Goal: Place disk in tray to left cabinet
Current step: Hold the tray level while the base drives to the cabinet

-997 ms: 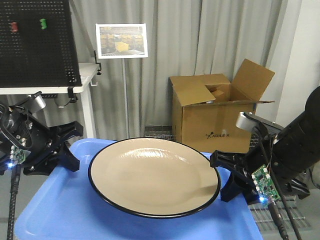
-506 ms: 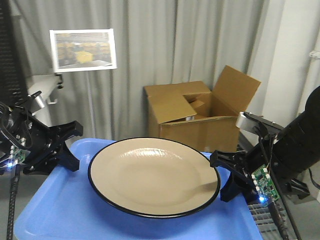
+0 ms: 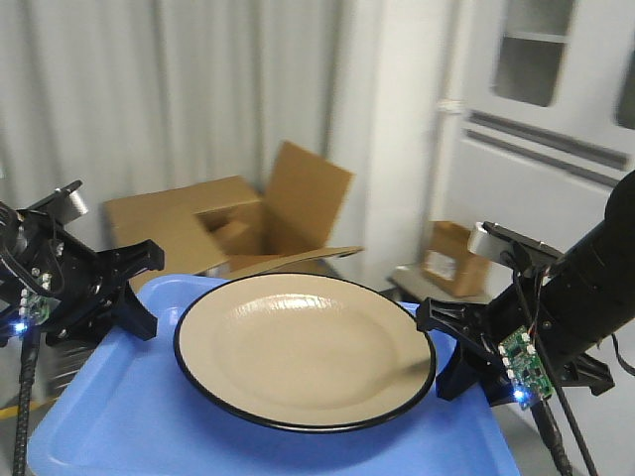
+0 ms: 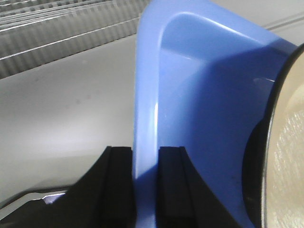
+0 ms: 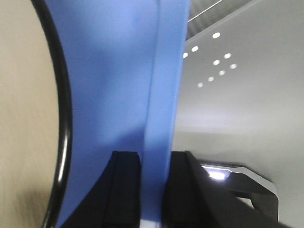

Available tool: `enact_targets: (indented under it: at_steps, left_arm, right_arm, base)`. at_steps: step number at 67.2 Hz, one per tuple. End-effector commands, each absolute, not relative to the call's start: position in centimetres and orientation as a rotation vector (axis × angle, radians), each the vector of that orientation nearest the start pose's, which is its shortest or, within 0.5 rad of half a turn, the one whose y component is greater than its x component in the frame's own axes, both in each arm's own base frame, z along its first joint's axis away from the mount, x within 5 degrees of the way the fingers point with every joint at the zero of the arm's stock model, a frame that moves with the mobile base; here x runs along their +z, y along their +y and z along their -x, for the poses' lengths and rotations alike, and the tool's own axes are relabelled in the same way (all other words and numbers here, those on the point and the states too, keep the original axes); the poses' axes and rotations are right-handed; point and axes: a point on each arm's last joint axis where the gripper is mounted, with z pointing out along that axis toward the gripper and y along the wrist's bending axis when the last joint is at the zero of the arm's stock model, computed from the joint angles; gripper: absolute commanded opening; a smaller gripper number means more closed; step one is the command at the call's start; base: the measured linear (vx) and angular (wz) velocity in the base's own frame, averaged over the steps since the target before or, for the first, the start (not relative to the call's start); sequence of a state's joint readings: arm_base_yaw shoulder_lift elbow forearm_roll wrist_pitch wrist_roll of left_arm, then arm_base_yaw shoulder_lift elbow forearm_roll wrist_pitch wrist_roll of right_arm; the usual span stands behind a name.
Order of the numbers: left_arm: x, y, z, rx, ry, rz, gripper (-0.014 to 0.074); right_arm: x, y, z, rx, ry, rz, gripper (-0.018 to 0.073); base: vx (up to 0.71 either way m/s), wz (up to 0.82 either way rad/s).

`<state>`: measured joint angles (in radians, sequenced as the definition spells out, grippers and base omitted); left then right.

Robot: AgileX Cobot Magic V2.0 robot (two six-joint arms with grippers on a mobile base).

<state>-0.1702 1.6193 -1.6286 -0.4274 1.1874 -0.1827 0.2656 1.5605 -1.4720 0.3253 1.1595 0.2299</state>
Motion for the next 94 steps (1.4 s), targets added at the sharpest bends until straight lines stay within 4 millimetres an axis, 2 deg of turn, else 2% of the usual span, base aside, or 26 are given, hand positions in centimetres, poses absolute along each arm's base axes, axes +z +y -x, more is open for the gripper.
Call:
enact_targets:
  at_steps: [1, 52, 94]
  left_arm:
    - [40.82, -10.87, -31.77, -0.931, 2.533, 0.110, -0.0001]
    - [40.81, -10.86, -31.78, -0.929, 2.534, 0.110, -0.0001]
    - [40.81, -10.86, -31.78, -0.929, 2.534, 0.110, -0.0001]
  right_arm:
    - [38.24, 12.12, -29.64, 0.775, 2.600, -0.044, -0.0003]
    - [38.24, 12.12, -29.63, 0.775, 2.601, -0.043, -0.0003]
    - [38.24, 12.12, -29.63, 0.775, 2.601, -0.043, -0.0003]
  base:
    - [0.31, -0.77]
    - [0.25, -0.78]
    - [0.23, -0.51]
